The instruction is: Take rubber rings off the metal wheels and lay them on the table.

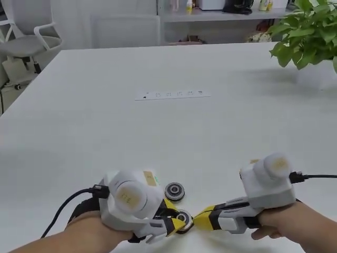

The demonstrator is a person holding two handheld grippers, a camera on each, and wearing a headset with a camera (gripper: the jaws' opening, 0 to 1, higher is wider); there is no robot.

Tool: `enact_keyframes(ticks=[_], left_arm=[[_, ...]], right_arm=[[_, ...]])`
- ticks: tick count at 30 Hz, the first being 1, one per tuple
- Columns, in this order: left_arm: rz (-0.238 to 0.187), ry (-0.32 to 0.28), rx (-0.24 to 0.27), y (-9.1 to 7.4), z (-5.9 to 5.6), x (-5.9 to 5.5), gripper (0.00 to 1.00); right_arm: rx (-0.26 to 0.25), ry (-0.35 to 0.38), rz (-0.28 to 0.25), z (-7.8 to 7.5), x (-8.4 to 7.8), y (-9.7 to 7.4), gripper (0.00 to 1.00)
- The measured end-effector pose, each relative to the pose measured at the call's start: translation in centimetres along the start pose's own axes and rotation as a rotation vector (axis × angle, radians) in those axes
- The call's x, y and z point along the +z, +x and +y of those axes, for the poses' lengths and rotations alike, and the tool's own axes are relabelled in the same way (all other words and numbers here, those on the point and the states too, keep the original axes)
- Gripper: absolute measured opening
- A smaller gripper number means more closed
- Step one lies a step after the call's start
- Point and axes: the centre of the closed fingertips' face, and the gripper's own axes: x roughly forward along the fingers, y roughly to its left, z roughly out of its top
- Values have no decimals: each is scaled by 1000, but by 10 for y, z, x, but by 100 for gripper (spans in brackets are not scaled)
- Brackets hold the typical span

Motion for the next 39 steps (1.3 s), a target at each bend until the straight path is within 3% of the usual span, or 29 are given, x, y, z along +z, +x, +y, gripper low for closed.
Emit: enact_keyframes(ticks=[10,11,18,28,37,38,39], left_arm=[[9,5,2,1,-2,1,12],[9,5,3,1,-2,1,12],[7,2,8,1,-2,1,12],[11,-2,24,2,-1,1,12],[13,-4,30,2,-1,1,11],[10,-4,32,2,-1,1,11],[12,-2,33,2,-1,0,11]], right_arm=[[-9,51,-2,2,-2,-3,0],[-5,69,-23,3,2,-3,0],[-11,69,-12,1,0,-2,0],[8,84,-54,4,7,-1,0],[70,54,-62,19,11,4,0],[181,70,-93,41,18,5,0],[113,42,-76,32,16,6,0]])
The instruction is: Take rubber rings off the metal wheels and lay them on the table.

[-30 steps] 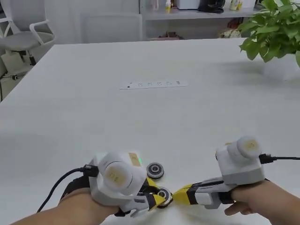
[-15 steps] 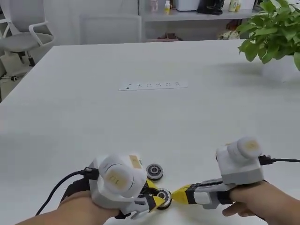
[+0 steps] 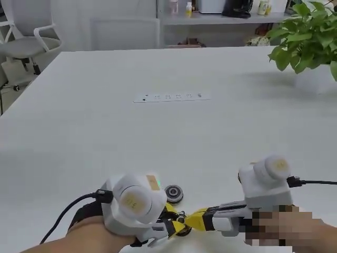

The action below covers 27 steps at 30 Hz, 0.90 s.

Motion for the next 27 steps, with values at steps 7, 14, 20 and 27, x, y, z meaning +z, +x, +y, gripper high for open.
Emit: enact_keyframes(ticks=[7,14,20,27], left_arm=[[-8,-6,-3,0,0,0,12],[-7,24,-14,-1,0,1,14],[-29,11,-39,-13,-3,7,23],[-90,-36,-38,-40,-1,19,32]], right_arm=[[-24,-34,-4,-10,-3,-5,0],[-33,-48,-3,-12,-1,-7,0],[-27,-44,-16,-11,4,-9,0],[-15,-48,-37,-5,15,-13,0]])
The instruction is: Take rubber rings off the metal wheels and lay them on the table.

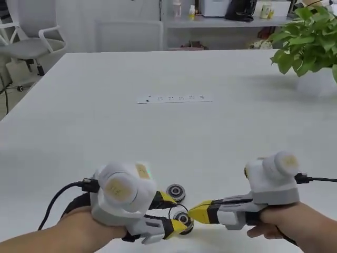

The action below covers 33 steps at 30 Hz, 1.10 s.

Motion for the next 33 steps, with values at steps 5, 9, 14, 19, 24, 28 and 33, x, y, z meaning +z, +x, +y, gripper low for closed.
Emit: enact_keyframes(ticks=[5,9,14,19,24,28,33], left_arm=[[-18,-1,9,-20,1,2,40],[-34,-15,27,-38,5,3,46],[-54,-35,55,-57,9,5,56],[-63,-49,84,-73,13,0,63],[-48,-65,107,-83,16,-11,73],[-42,-76,117,-90,16,-18,76],[-39,-101,129,-95,16,-26,80]], right_arm=[[13,-26,1,7,11,0,0],[24,-48,3,11,18,2,0],[37,-72,11,18,28,8,0],[52,-94,22,24,35,17,0],[63,-120,57,28,34,31,0],[69,-139,92,29,29,41,0],[69,-157,139,26,20,52,0]])
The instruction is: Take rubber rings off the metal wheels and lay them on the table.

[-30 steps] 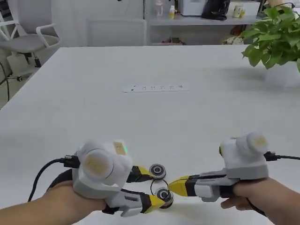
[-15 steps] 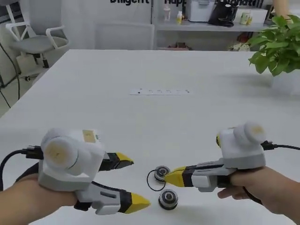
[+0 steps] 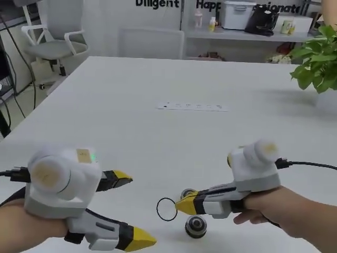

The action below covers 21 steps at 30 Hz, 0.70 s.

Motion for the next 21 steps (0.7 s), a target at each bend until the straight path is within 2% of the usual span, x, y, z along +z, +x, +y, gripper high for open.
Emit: enact_keyframes(ticks=[5,14,17,21], left_arm=[[4,-14,3,-2,0,-4,81],[10,-29,8,0,4,-8,82],[15,-31,9,1,5,-9,82],[23,-35,9,2,7,-12,82]], right_arm=[[4,-5,31,-2,-6,10,0],[-47,-49,91,-19,-21,15,0],[-58,-63,86,-21,-21,15,10],[-62,-74,78,-23,-19,11,15]])
